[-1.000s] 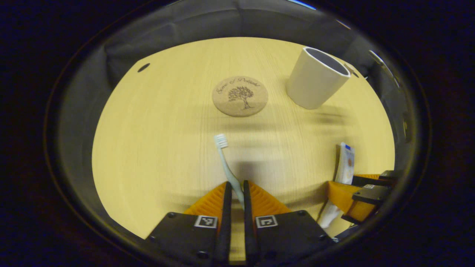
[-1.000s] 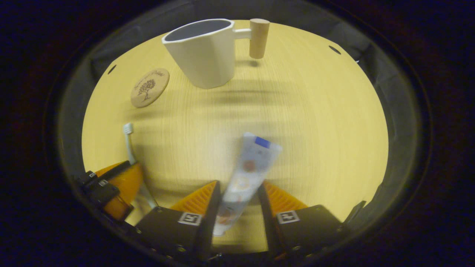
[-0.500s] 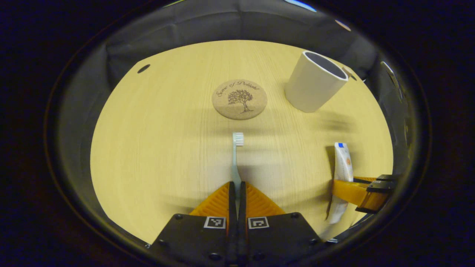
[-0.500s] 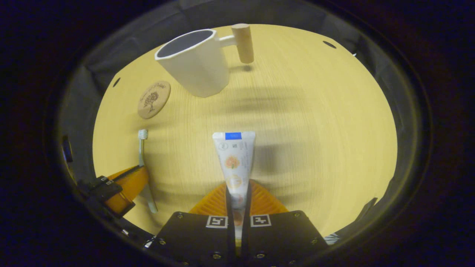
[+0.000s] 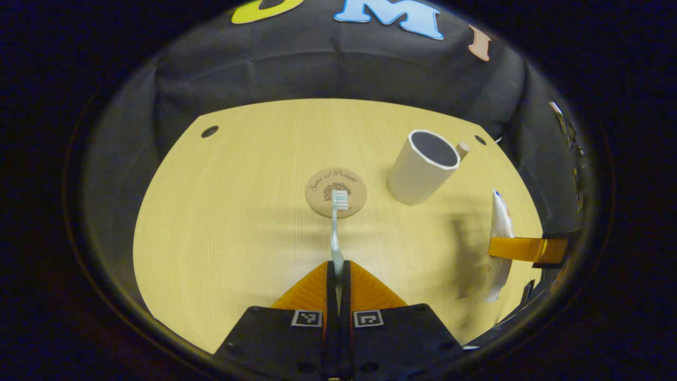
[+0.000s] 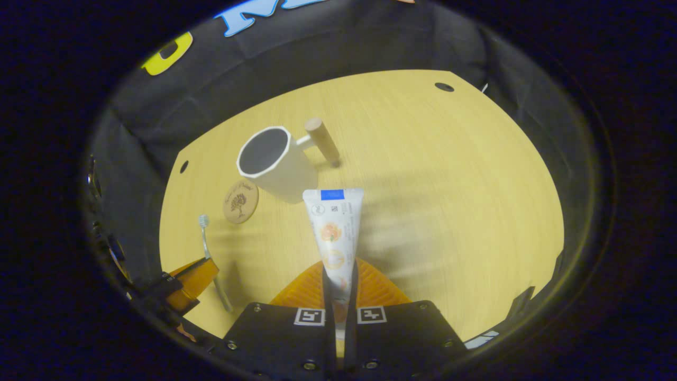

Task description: Put the toothbrush and toothpaste on the desktop into the cup, then pick up the cup and place it on the coaster on the desktop.

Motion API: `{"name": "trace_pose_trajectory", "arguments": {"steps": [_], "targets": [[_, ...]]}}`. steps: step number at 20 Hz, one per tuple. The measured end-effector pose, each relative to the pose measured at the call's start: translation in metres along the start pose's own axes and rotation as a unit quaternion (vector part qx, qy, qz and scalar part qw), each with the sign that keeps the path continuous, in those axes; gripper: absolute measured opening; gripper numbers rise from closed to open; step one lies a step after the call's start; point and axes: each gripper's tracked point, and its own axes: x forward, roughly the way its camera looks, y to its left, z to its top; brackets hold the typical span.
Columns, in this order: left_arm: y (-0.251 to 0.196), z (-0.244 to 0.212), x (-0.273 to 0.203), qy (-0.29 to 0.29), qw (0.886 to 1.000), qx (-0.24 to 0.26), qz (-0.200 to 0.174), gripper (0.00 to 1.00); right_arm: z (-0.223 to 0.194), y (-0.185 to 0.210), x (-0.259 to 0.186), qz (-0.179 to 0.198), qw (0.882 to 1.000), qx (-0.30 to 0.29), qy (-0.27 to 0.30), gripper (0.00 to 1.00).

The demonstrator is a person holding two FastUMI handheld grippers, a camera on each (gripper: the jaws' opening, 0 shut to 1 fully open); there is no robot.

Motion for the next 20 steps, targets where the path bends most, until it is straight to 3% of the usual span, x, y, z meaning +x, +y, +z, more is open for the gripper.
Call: {"name": "trace_pose_trajectory", "arguments": {"steps": [11,16,20], "targets": [[-0.004,0.098,-0.048,-0.101,0.994,-0.027,-0.028,0.07,0.132,0.054,-0.033,0.063,0.991,0.017,-0.116,0.08],[0.011,0.102,-0.055,-0.103,0.994,-0.036,-0.022,0.07,0.173,0.087,-0.009,0.095,0.985,0.017,-0.146,0.08],[0.024,0.095,-0.068,-0.1,0.994,-0.045,-0.008,0.07,0.185,0.097,0.024,0.099,0.982,0.014,-0.16,0.08]]}}
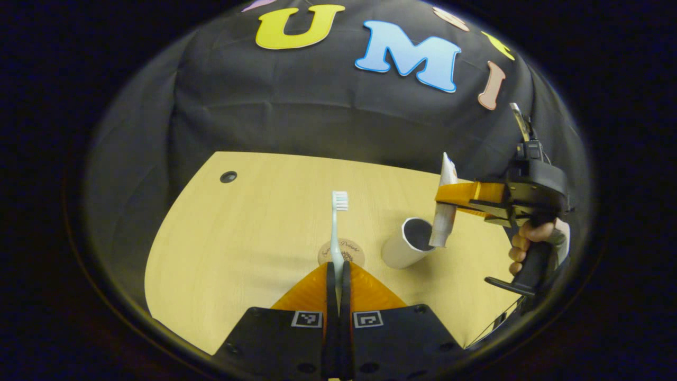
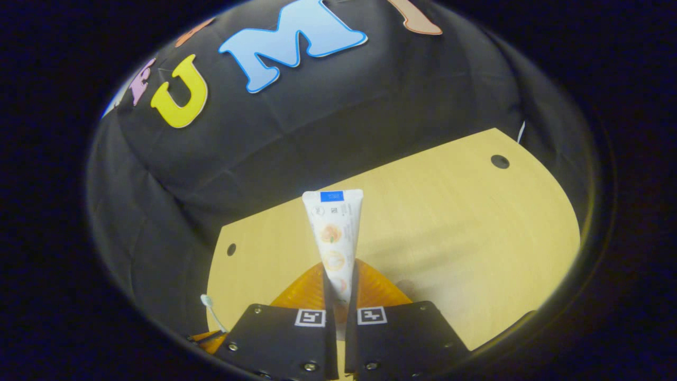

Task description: Put the toothbrush and toothpaste on the desktop into the cup, then pick up the cup and place it on the coaster on the desktop.

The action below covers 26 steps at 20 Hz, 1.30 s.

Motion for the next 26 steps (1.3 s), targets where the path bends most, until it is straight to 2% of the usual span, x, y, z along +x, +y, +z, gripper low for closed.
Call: {"name": "trace_pose_trajectory", "arguments": {"steps": [4,7,12,15,20,22,24,25,26], "targets": [[0.02,-0.002,-0.01,0.001,1.0,-0.002,0.021,0.07,-0.002,0.003,0.021,-0.001,1.0,-0.017,-0.021,0.07],[0.03,-0.003,-0.023,0.0,0.999,-0.005,0.034,0.07,-0.004,0.002,0.023,-0.008,0.997,-0.049,-0.063,0.08],[0.037,-0.01,-0.045,-0.002,0.999,-0.015,0.041,0.07,-0.009,-0.001,0.035,-0.012,0.993,-0.061,-0.103,0.08],[0.035,0.0,-0.042,-0.007,0.999,-0.014,0.043,0.07,-0.031,-0.009,0.023,-0.014,0.993,-0.06,-0.105,0.21],[0.021,0.009,-0.04,-0.026,0.999,-0.008,0.026,0.07,-0.04,-0.008,0.013,-0.017,0.994,-0.065,-0.09,0.28],[0.014,0.011,-0.043,-0.037,0.999,-0.002,0.015,0.07,-0.038,-0.003,0.005,-0.007,0.994,-0.06,-0.092,0.39],[0.009,0.009,-0.05,-0.048,0.999,0.002,0.002,0.07,-0.03,0.004,-0.006,0.005,0.993,-0.055,-0.104,0.62],[0.009,0.006,-0.057,-0.053,0.999,0.003,-0.003,0.07,-0.022,0.005,-0.012,0.005,0.992,-0.054,-0.112,0.7],[0.006,0.008,-0.059,-0.058,0.998,0.004,-0.009,0.07,-0.015,0.008,-0.02,0.013,0.991,-0.051,-0.122,0.7]]}}
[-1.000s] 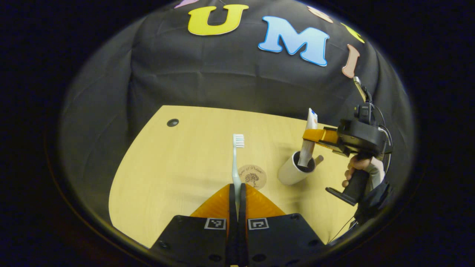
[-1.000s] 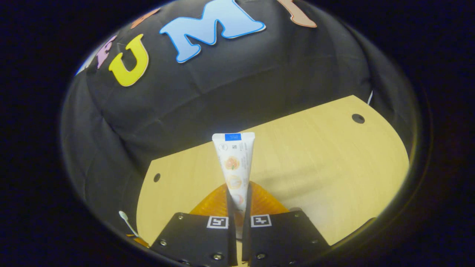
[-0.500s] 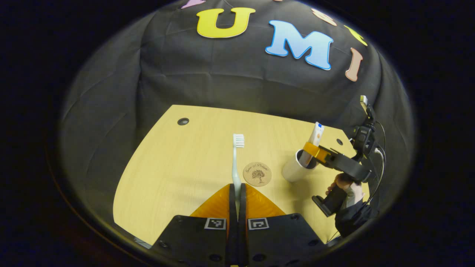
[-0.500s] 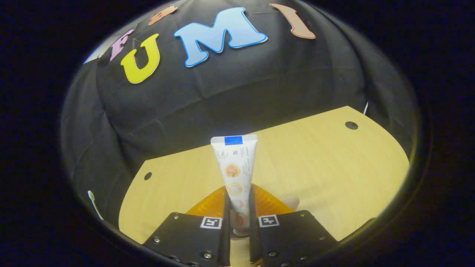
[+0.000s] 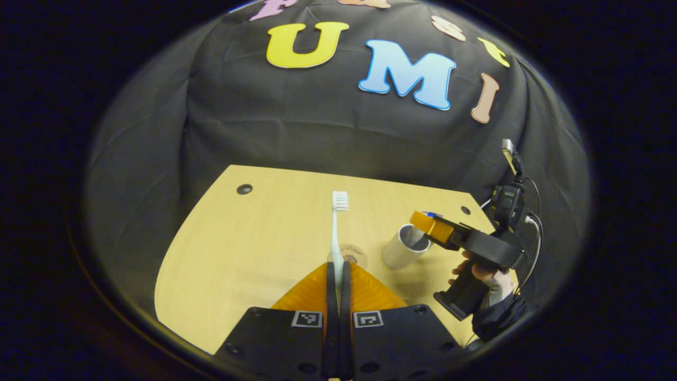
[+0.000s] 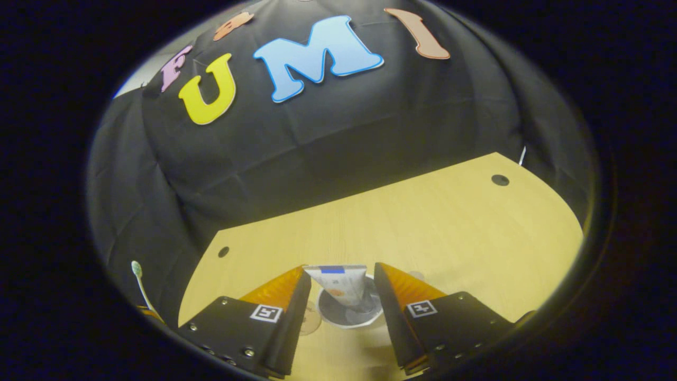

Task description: Put the toothbrush and toothpaste on the desktop into the cup, then pick up the cup and place it on the coaster on the desktop.

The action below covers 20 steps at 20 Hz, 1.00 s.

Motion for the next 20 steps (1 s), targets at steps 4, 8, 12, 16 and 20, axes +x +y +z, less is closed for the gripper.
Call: {"name": "trace_pose_trajectory", "arguments": {"steps": [4,8,12,16,20], "targets": [[-0.014,0.01,0.001,-0.014,0.999,-0.009,-0.027,0.07,0.042,-0.002,-0.027,0.007,0.999,0.016,-0.043,0.75],[-0.026,0.026,0.011,-0.037,0.997,-0.033,-0.064,0.07,0.074,-0.024,-0.061,-0.008,0.996,0.027,-0.08,0.75],[-0.043,0.053,0.033,-0.071,0.99,-0.071,-0.097,0.07,0.076,-0.061,-0.097,-0.035,0.995,0.029,-0.092,0.74],[-0.072,0.074,0.061,-0.104,0.983,-0.095,-0.121,0.07,0.068,-0.104,-0.122,-0.064,0.993,0.043,-0.086,0.74],[-0.097,0.087,0.09,-0.123,0.979,-0.098,-0.128,0.07,0.063,-0.145,-0.134,-0.086,0.991,0.062,-0.079,0.74]]}}
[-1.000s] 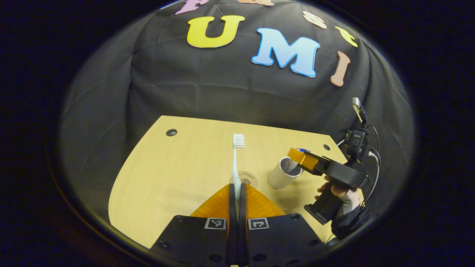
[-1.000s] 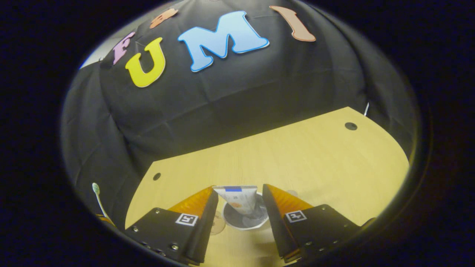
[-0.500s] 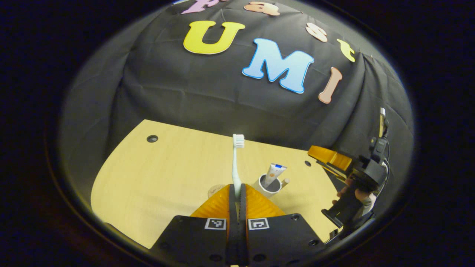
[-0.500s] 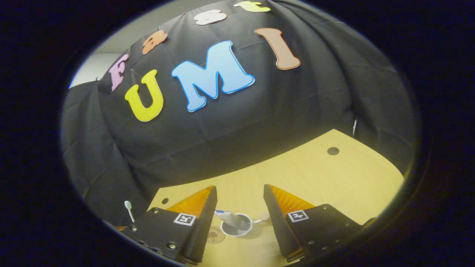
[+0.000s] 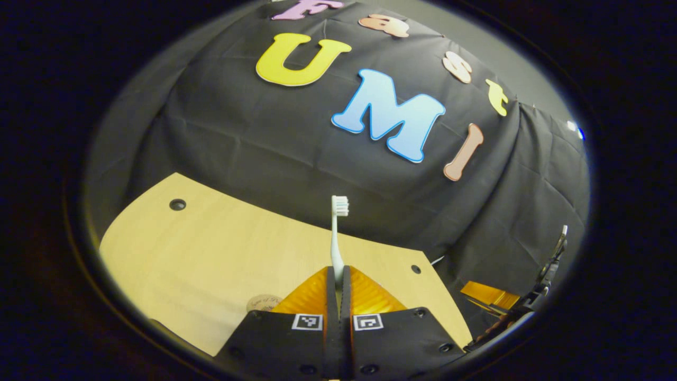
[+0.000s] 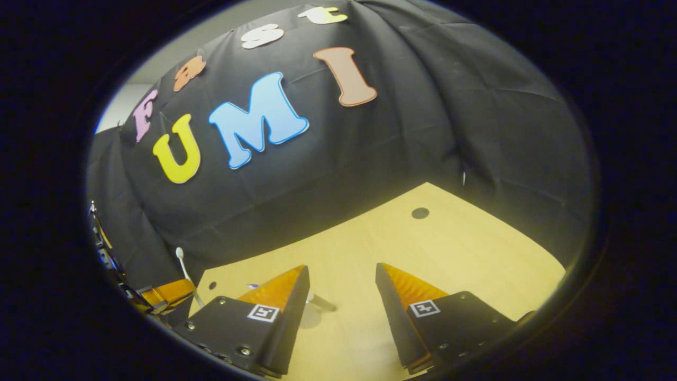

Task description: Put the toothbrush and toothpaste on the desktop into the cup, then pick up the cup and place it on the coaster on the desktop.

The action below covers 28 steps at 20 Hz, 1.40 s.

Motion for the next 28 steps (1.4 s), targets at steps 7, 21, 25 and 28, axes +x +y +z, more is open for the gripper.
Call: {"name": "trace_pose_trajectory", "arguments": {"steps": [7,21,25,28], "targets": [[0.013,-0.019,0.061,-0.032,0.996,-0.066,0.053,0.07,0.016,-0.054,-0.002,-0.025,1.0,0.007,0.012,0.74],[0.017,-0.093,0.104,-0.043,0.988,-0.025,0.149,0.07,0.014,-0.11,0.003,-0.038,0.998,-0.01,0.053,0.74],[0.019,-0.101,0.105,-0.045,0.986,-0.016,0.161,0.07,0.007,-0.106,0.008,-0.03,0.997,-0.015,0.063,0.74],[0.019,-0.104,0.103,-0.043,0.984,0.0,0.171,0.08,0.003,-0.098,0.011,-0.022,0.997,-0.019,0.068,0.74]]}}
